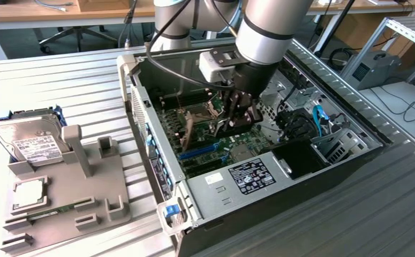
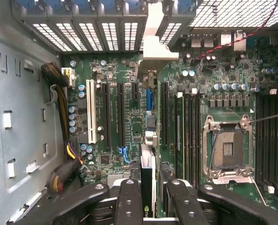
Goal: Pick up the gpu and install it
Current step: 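Insert the gpu into the slot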
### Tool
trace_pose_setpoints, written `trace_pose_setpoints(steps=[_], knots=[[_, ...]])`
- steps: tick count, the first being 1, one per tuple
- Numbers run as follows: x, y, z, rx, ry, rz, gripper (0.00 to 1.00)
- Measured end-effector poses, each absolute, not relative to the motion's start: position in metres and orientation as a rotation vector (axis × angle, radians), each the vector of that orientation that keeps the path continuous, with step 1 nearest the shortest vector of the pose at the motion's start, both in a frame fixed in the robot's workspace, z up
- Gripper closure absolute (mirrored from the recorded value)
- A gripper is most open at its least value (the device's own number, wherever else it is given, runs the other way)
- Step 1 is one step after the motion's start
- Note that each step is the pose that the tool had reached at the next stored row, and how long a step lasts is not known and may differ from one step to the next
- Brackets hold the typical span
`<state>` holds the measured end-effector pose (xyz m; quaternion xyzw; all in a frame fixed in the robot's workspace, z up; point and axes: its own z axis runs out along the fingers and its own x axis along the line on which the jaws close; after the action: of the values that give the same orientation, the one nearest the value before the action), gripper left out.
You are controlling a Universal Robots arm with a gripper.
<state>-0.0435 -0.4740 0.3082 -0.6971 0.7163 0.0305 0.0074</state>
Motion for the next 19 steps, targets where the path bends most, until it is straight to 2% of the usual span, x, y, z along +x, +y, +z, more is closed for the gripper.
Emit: trace_pose_setpoints(steps=[19], knots=[[-0.059, -0.467, 0.306, -2.192, 2.242, 0.081, 0.74]])
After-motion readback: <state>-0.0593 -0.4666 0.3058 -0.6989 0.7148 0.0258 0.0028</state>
